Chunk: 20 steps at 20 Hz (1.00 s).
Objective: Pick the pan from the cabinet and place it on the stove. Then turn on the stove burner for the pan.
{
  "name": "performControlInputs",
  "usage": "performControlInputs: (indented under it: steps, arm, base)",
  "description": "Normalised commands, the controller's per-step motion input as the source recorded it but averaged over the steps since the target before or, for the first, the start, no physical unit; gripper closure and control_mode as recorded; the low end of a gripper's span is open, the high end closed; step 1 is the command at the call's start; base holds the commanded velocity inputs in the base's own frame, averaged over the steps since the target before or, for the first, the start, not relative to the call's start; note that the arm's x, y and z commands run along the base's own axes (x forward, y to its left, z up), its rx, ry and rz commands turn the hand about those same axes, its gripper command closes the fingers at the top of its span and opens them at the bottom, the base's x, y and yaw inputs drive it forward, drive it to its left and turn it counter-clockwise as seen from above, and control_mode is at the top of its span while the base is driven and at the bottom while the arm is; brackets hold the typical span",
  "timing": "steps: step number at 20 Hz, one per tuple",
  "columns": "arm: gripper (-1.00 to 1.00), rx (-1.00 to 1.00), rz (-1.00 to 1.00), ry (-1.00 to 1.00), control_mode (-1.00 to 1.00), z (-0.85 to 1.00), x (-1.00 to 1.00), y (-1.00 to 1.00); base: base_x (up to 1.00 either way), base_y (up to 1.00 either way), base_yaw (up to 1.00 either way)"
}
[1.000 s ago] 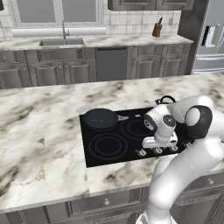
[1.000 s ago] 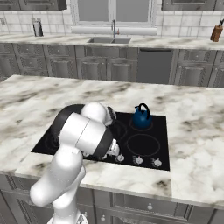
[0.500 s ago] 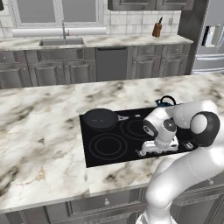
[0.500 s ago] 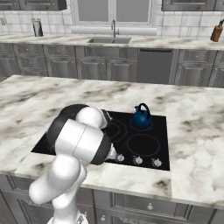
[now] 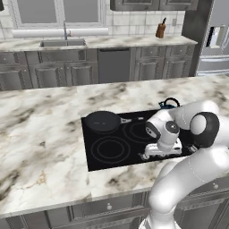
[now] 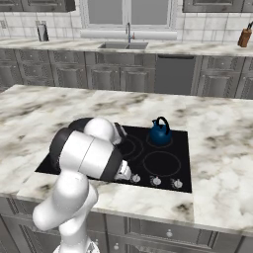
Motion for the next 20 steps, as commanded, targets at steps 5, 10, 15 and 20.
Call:
performControlInputs:
  steps: [5, 10, 15, 20]
  arm:
    - [1.0, 0.0, 0.0, 0.0, -1.0, -0.16, -0.06, -0.02]
    - [1.0, 0.0, 0.02, 0.0, -1.0, -0.1, -0.36, -0.16]
    - [1.0, 0.0, 0.06, 0.0, -1.0, -0.2, -0.36, -0.11]
    - [1.0, -0.06, 0.13, 0.01, -1.0, -0.29, -0.26, 0.0]
  base:
    - [0.0, 0.0, 0.0]
    - [0.0, 0.0, 0.0]
    - [0.0, 0.0, 0.0]
    - [0.0, 0.0, 0.0]
